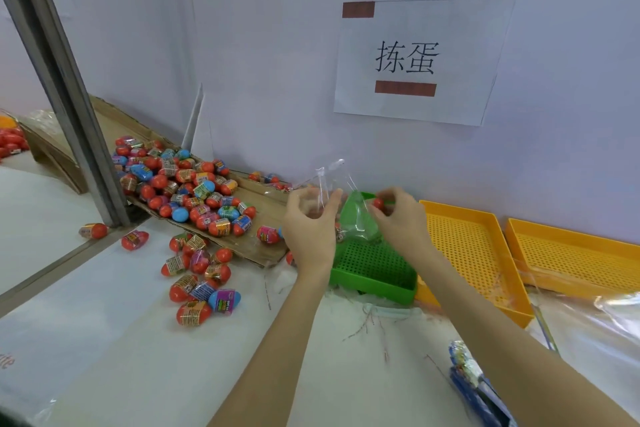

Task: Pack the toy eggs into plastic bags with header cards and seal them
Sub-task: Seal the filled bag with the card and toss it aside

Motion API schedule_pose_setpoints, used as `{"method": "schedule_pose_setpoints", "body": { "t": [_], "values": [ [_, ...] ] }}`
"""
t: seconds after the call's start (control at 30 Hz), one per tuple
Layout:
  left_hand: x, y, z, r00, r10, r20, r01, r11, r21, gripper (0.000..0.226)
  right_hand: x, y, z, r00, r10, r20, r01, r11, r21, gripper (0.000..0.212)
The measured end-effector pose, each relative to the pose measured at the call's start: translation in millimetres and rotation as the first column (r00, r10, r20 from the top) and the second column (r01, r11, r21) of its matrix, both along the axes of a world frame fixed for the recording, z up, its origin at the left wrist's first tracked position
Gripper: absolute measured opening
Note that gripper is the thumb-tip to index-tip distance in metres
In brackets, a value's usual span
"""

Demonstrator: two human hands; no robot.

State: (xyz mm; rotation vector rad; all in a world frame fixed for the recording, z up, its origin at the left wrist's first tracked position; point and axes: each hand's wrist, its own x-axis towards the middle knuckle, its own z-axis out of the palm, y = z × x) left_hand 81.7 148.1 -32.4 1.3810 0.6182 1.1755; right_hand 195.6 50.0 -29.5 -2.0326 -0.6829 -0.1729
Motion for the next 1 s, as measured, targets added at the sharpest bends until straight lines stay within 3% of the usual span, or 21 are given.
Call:
{"method": "schedule_pose_setpoints", "body": {
  "t": [0.1,0.27,0.47,0.7,1.0],
  "values": [
    [-0.3,-9.2,1.7,0.995,-0.093,0.016,0.093,0.995,0.045,0.025,-16.7,-48.1,5.9,0.999,-0.037,0.027,0.033,0.987,0.156,0.021],
    [3.6,-29.4,-0.2,0.967,-0.248,-0.064,0.256,0.943,0.21,0.028,-52.7,-105.8,1.5,0.998,0.063,-0.029,-0.049,0.939,0.34,0.021],
    [5.6,-48.2,-6.8,0.912,-0.326,-0.248,0.409,0.751,0.517,0.035,-69.0,-119.6,9.3,0.996,0.06,0.058,-0.081,0.862,0.5,0.028],
    [2.6,-54.9,-5.1,0.902,-0.346,-0.259,0.426,0.613,0.666,0.039,-69.2,-125.0,11.7,0.953,0.139,0.27,-0.2,0.956,0.213,0.03],
    [-1.8,-57.4,1.2,0.901,-0.296,-0.316,0.427,0.489,0.761,0.047,-70.4,-124.5,13.3,0.863,0.106,0.495,-0.175,0.98,0.095,0.031]
  ]
}}
